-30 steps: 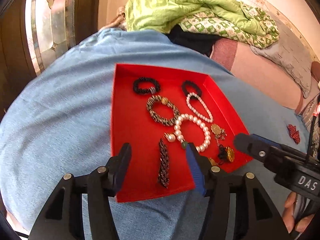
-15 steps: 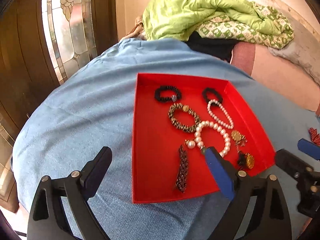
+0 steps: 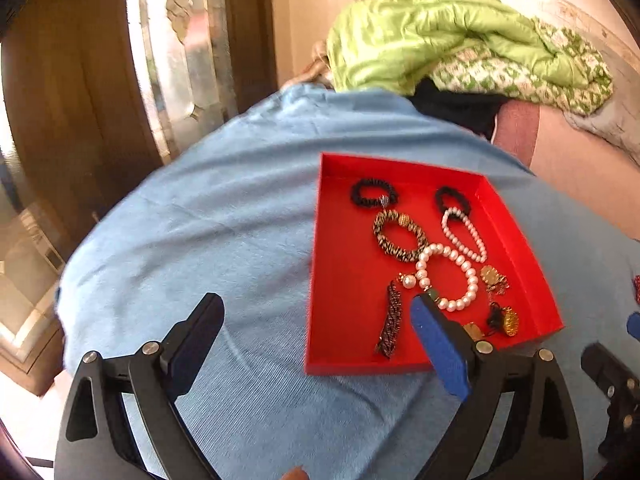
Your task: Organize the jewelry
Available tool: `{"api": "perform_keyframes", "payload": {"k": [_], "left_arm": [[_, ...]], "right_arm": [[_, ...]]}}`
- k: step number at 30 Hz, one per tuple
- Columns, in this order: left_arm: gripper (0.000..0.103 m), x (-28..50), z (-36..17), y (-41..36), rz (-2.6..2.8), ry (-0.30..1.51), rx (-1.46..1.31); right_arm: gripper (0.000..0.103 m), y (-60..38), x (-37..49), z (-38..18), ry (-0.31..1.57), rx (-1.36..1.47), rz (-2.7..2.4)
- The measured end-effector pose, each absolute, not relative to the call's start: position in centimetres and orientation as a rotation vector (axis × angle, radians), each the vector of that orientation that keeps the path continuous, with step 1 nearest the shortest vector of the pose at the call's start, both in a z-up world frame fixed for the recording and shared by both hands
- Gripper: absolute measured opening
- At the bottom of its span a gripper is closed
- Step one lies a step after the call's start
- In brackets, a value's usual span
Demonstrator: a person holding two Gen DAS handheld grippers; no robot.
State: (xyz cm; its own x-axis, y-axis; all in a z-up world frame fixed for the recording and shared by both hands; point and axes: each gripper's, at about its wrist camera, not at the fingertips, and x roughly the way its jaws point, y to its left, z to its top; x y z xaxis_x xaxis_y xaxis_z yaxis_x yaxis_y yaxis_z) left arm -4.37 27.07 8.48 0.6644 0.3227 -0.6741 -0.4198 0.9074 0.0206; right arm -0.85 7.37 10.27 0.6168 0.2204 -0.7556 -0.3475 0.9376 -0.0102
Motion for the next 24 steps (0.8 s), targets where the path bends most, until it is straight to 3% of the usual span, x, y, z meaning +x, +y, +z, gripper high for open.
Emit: {"api": "perform_keyframes", "payload": {"k": [11,17,24], "left_arm": [[0.095,-12.6,13.3,20.0,0.385,0.585,-0.097],[0.095,-19.0,13.6,15.8,0.503,0.427,0.016],[0.095,-18.9,12.9,16.5,0.462,0.544,-0.053]], "right_arm": [[0.095,0.3,-11.1,15.7,0.664,-0.211,0.336],[0.097,-2.8,-16.1,14.4,0.568,-0.131,0.331],[0.097,-0.8,-18.1,12.8,0.512,-0.236,0.392]]}}
